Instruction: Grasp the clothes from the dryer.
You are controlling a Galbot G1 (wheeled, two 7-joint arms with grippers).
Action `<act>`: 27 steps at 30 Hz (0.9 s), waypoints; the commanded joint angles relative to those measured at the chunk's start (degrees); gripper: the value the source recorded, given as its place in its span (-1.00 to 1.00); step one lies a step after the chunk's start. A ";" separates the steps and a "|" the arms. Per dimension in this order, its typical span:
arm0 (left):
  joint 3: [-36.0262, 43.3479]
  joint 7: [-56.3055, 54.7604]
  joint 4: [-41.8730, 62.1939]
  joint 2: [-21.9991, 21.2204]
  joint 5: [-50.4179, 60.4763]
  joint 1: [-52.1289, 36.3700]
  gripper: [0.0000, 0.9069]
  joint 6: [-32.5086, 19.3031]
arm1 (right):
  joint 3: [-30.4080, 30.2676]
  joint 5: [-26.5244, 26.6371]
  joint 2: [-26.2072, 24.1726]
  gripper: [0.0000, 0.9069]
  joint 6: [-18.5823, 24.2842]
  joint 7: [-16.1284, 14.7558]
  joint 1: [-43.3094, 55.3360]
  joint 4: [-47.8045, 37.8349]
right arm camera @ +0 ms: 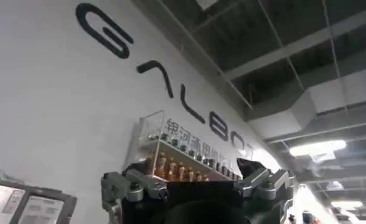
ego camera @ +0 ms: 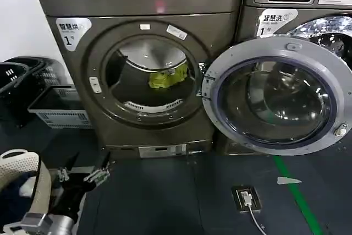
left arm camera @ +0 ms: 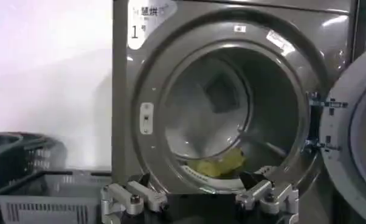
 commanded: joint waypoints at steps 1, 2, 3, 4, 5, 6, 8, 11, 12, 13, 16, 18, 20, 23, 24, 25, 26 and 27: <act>-0.04 0.04 0.17 0.04 0.01 -0.15 1.00 0.07 | -0.15 0.03 0.17 1.00 -0.05 -0.07 0.07 0.25; -0.05 0.03 0.20 0.05 -0.03 -0.23 1.00 0.06 | -0.15 0.04 0.21 1.00 -0.06 -0.10 0.07 0.31; -0.05 0.06 0.23 0.05 -0.05 -0.31 1.00 0.09 | -0.13 0.05 0.22 1.00 -0.05 -0.11 0.06 0.33; -0.05 0.07 0.30 0.05 -0.07 -0.46 1.00 0.11 | -0.09 0.05 0.23 1.00 -0.05 -0.13 0.04 0.33; -0.11 0.08 0.47 0.00 -0.09 -0.67 1.00 0.18 | -0.06 0.06 0.23 1.00 -0.04 -0.14 0.00 0.33; -0.11 0.07 0.54 0.01 -0.09 -0.77 1.00 0.20 | -0.06 0.07 0.24 1.00 -0.04 -0.15 0.00 0.32; -0.11 0.17 0.54 0.11 -0.23 -0.91 1.00 0.29 | -0.10 0.07 0.31 1.00 -0.03 -0.12 0.01 0.43; -0.12 0.19 0.79 0.18 -0.21 -1.06 1.00 0.28 | -0.05 0.07 0.32 1.00 0.01 -0.13 -0.11 0.51; -0.09 0.18 0.84 0.12 -0.23 -1.08 1.00 0.27 | -0.02 0.06 0.28 1.00 0.03 -0.14 -0.15 0.47; -0.05 0.19 0.87 0.07 -0.19 -1.10 1.00 0.27 | 0.01 0.07 0.25 1.00 0.05 -0.14 -0.17 0.41; 0.13 0.20 0.89 -0.07 -0.13 -1.24 1.00 0.29 | 0.07 0.07 0.22 1.00 0.11 -0.12 -0.18 0.33; 0.11 0.21 0.88 -0.03 -0.13 -1.28 1.00 0.28 | -0.13 0.07 0.31 1.00 0.54 0.04 -0.25 0.36; 0.09 0.22 0.81 0.01 -0.13 -1.28 1.00 0.27 | -0.18 0.07 0.31 1.00 1.16 0.03 -0.27 0.36; 0.19 0.37 0.57 0.02 -0.11 -1.26 1.00 0.22 | -0.22 -0.03 0.17 1.00 2.47 -0.25 -0.32 0.09; 0.21 0.37 0.56 0.02 -0.07 -1.30 1.00 0.17 | -0.13 -0.04 0.16 1.00 2.53 -0.43 -0.36 0.02; 0.23 0.54 0.50 0.03 -0.01 -1.29 1.00 0.02 | 0.02 0.06 0.17 1.00 2.41 -0.43 -0.39 0.05; 0.26 0.59 0.33 0.08 -0.06 -1.23 1.00 0.02 | 0.14 0.20 0.19 1.00 2.36 -0.47 -0.43 0.05; 0.26 0.60 0.19 0.11 -0.08 -1.21 1.00 0.03 | 0.19 0.18 0.21 1.00 2.26 -0.49 -0.47 0.08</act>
